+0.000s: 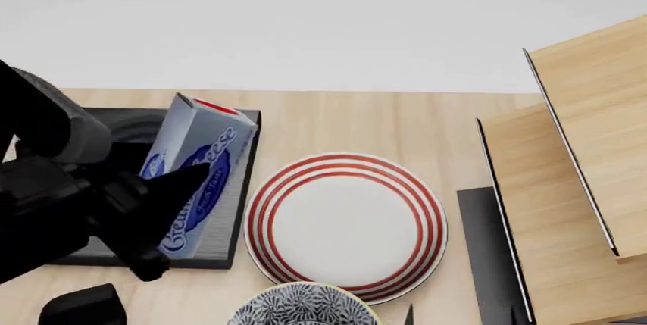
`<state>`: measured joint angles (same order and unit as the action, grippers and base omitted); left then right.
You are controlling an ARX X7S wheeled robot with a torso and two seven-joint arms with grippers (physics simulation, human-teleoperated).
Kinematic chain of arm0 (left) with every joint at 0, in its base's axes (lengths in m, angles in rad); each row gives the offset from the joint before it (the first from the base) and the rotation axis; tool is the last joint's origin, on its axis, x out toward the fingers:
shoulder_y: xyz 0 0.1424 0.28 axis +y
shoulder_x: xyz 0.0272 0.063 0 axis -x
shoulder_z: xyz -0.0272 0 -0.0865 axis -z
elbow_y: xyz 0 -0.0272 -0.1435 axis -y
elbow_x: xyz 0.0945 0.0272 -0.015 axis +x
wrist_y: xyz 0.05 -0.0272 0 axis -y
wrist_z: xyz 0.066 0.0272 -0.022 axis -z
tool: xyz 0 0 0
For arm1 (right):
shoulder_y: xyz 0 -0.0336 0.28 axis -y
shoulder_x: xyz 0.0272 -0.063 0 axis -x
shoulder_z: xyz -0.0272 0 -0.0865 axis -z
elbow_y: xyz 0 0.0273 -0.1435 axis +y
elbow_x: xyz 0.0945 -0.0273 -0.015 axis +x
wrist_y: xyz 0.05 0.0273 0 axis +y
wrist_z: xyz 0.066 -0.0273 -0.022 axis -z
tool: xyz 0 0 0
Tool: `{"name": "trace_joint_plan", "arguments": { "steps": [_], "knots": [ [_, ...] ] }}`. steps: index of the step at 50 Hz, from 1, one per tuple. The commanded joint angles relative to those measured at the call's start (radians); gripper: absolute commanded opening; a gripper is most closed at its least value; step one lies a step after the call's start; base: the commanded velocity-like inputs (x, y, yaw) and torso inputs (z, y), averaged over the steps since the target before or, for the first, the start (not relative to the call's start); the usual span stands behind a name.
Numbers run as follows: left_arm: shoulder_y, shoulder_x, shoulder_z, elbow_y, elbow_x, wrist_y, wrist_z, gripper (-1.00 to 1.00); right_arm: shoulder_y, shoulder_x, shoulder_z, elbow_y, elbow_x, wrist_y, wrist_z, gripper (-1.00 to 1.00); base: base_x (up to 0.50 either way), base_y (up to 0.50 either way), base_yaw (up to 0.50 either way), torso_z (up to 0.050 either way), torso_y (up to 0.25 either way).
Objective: Pick up the cream cheese and put it in the bowl.
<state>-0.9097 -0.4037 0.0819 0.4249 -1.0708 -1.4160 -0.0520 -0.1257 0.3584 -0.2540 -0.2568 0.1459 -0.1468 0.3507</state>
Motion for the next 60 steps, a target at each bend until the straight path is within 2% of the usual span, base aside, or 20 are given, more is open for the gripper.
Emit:
{"name": "trace_joint_plan", "arguments": {
  "steps": [1, 6, 8, 16, 18, 32, 47, 51, 52, 60],
  "knots": [
    [-0.042, 0.081, 0.018, -0.043, -0.025, 0.0, -0.038, -1.0, -0.041, 0.045, 0.019, -0.071, 0.045, -0.008, -0.02, 1.0, 0.0, 0.0, 0.0, 0.0, 0.0],
    [-0.075, 0.096, -0.001, -0.055, -0.074, -0.042, -0.071, -1.0, -0.077, 0.09, 0.017, -0.129, 0.105, 0.005, -0.065, 1.0, 0.0, 0.0, 0.0, 0.0, 0.0],
    [-0.04, 0.087, 0.036, -0.035, -0.032, 0.003, -0.056, -1.0, -0.095, 0.112, 0.02, -0.157, 0.13, 0.012, -0.078, 1.0, 0.0, 0.0, 0.0, 0.0, 0.005],
    [-0.033, 0.085, 0.056, -0.018, -0.031, 0.016, -0.069, -1.0, -0.114, 0.182, 0.005, -0.208, 0.253, 0.058, -0.164, 1.0, 0.0, 0.0, 0.0, 0.0, 0.0],
    [-0.061, 0.093, 0.048, -0.028, -0.062, -0.02, -0.089, -1.0, -0.113, 0.214, -0.011, -0.227, 0.311, 0.094, -0.206, 1.0, 0.0, 0.0, 0.0, 0.0, 0.0],
    [-0.017, 0.068, 0.121, -0.019, 0.005, 0.072, -0.048, -1.0, -0.141, 0.357, -0.07, -0.336, 0.487, 0.244, -0.318, 1.0, 0.0, 0.0, 0.0, 0.0, 0.001],
    [0.044, 0.105, 0.058, 0.012, -0.059, 0.107, -0.093, -1.0, -0.172, 0.38, -0.086, -0.374, 0.442, 0.27, -0.283, 1.0, 0.0, 0.0, 0.0, 0.0, 0.001],
    [0.056, 0.119, 0.044, 0.034, -0.102, 0.092, -0.115, -1.0, -0.186, 0.383, -0.091, -0.382, 0.415, 0.268, -0.271, 1.0, 0.0, 0.0, 0.0, 0.0, 0.0],
    [0.04, 0.134, 0.015, 0.024, -0.146, 0.068, -0.152, -1.0, -0.189, 0.385, -0.094, -0.385, 0.414, 0.269, -0.273, 1.0, 0.0, 0.0, 0.0, 0.0, 0.0],
    [0.108, 0.133, 0.055, 0.054, -0.125, 0.1, -0.137, -1.0, -0.216, 0.392, -0.089, -0.399, 0.395, 0.248, -0.264, 1.0, 0.0, 0.0, 0.0, 0.0, 0.001]
  ]
}}
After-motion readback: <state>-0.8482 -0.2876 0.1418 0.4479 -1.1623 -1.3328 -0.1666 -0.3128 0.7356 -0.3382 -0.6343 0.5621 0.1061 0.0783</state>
